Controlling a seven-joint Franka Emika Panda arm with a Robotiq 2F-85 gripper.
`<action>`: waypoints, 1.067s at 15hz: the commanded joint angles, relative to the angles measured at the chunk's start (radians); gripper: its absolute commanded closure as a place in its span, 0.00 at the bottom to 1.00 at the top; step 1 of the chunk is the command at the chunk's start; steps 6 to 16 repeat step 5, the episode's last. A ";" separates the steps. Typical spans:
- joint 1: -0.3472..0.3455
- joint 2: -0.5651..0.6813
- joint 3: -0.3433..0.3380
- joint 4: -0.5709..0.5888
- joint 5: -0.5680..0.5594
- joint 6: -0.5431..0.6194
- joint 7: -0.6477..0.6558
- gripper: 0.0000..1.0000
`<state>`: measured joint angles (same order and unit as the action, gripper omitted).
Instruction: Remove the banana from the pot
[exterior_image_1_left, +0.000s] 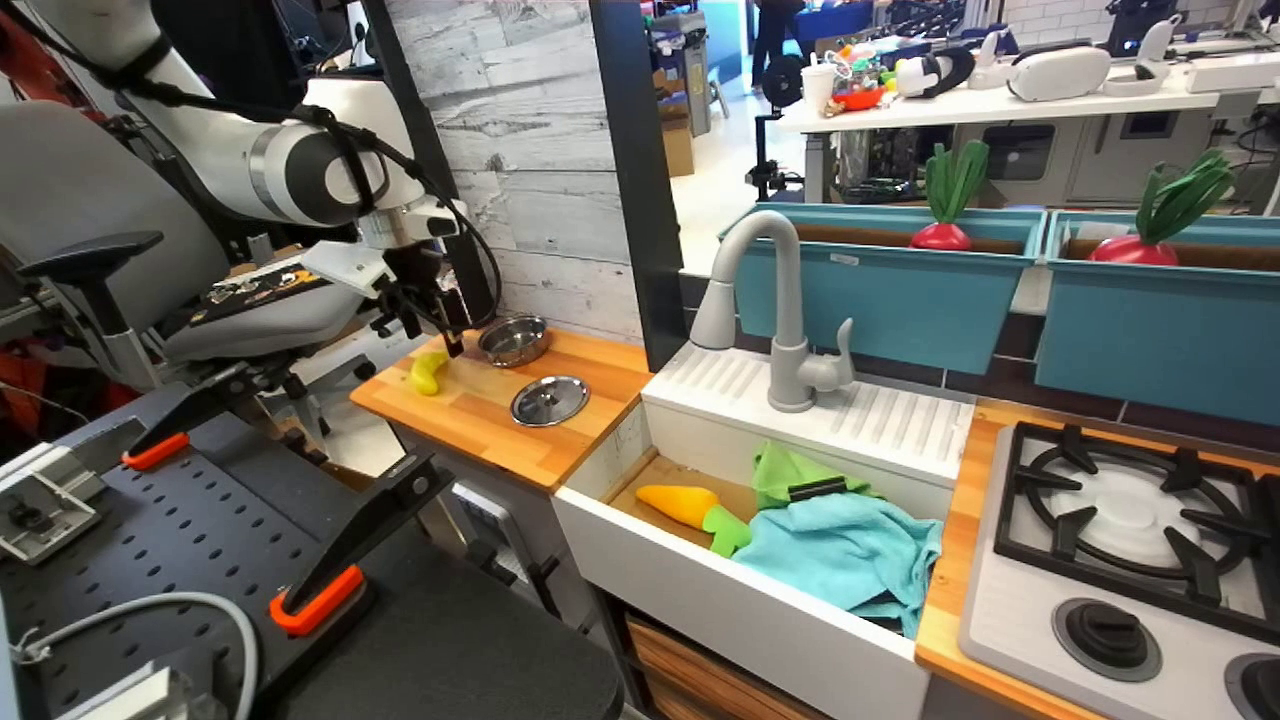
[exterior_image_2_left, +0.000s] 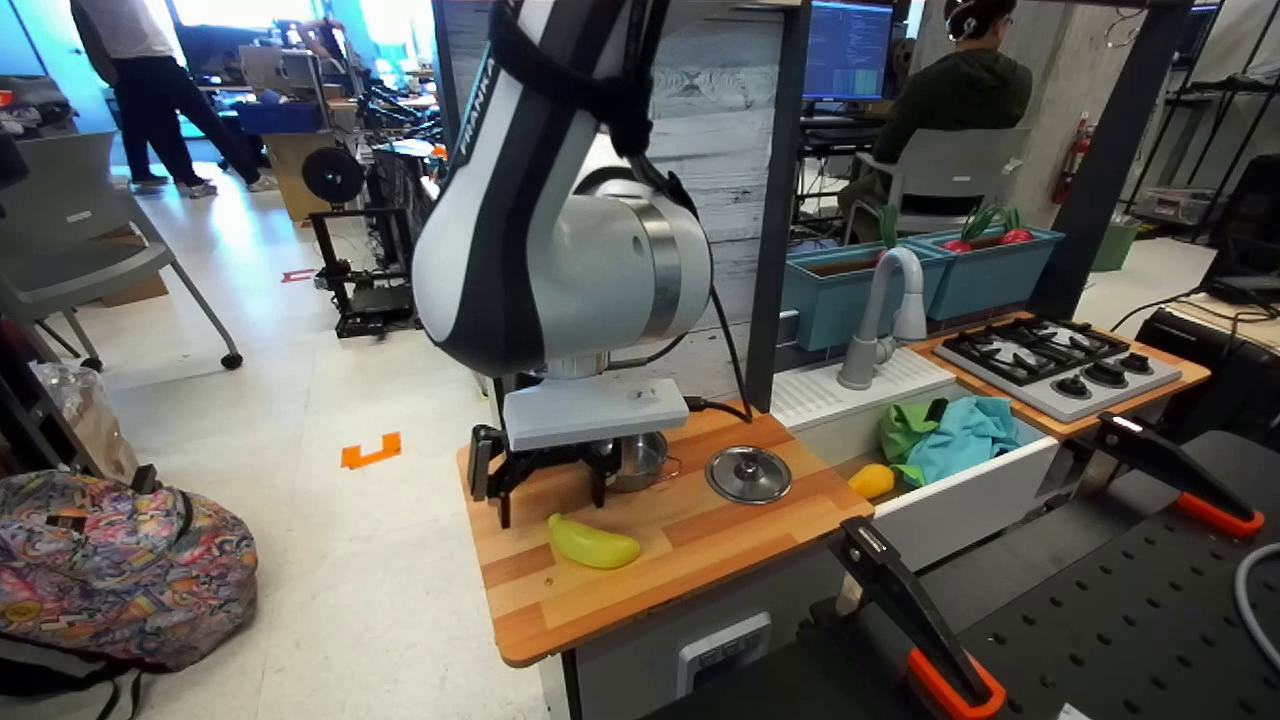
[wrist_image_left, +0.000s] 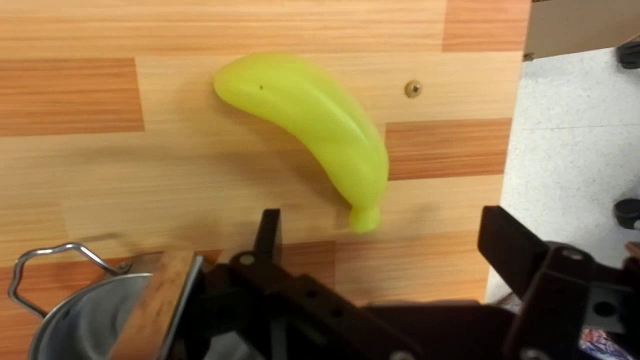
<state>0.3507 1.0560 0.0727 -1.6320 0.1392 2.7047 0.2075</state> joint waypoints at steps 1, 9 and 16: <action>-0.010 -0.146 0.031 -0.139 -0.017 -0.015 0.001 0.00; -0.007 -0.132 0.039 -0.112 -0.015 -0.010 0.011 0.00; -0.007 -0.132 0.039 -0.112 -0.015 -0.010 0.011 0.00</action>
